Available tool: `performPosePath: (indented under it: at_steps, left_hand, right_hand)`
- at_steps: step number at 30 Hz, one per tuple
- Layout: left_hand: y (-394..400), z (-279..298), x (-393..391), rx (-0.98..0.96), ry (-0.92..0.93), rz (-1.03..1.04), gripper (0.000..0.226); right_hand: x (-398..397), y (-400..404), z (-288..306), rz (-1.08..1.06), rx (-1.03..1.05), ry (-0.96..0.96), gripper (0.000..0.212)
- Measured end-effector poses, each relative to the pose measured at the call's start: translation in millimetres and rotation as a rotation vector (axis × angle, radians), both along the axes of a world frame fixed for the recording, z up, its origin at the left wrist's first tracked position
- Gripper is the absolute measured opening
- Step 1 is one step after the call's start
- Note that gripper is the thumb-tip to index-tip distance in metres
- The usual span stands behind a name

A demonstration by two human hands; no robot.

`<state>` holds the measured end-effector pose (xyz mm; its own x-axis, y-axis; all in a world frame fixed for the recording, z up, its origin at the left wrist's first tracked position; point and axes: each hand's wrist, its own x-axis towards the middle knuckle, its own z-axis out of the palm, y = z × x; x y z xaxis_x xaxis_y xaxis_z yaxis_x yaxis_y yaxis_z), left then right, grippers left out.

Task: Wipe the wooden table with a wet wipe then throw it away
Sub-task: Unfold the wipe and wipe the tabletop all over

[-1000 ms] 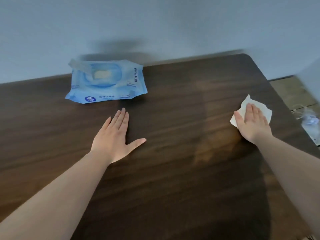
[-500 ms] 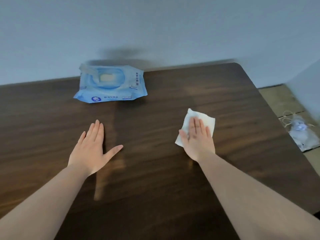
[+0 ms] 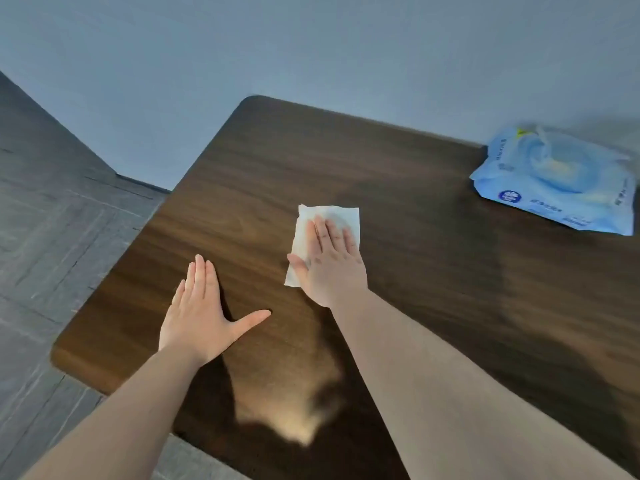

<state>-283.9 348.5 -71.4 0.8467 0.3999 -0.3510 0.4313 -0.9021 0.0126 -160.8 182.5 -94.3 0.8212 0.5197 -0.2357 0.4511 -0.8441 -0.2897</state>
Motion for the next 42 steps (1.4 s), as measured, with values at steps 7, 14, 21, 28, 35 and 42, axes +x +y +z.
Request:
performPosePath:
  at_steps: [7, 14, 21, 28, 35, 42]
  left_hand:
    - [12.1, -7.5, -7.1, -0.014, -0.015, 0.046, 0.129]
    - [10.2, -2.8, -8.9, -0.018, 0.039, 0.017, 0.128]
    - [-26.6, 12.5, 5.0, 0.045, 0.048, -0.243, 0.124]
    - [-169.0, 14.2, 69.1, -0.071, -0.023, -0.541, 0.111]
    - [-327.1, 4.0, 100.7, -0.146, 0.007, -0.858, 0.107]
    - [-413.5, -9.0, 97.7, -0.072, 0.016, -0.897, 0.112]
  right_hand:
    - [1.9, 94.7, -5.8, 0.138, 0.019, -0.012, 0.069]
    - [0.3, 75.1, -6.6, 0.178, 0.002, -0.017, 0.069]
    - [-12.6, -56.7, -4.9, -0.085, -0.077, 0.002, 0.071]
    - [-31.7, -297.5, 11.1, -0.534, -0.249, 0.054, 0.073]
    - [-83.8, -481.0, 10.6, -1.009, -0.234, 0.097, 0.072]
    - [-121.4, -590.2, 11.4, -1.229, -0.249, 0.146, 0.072]
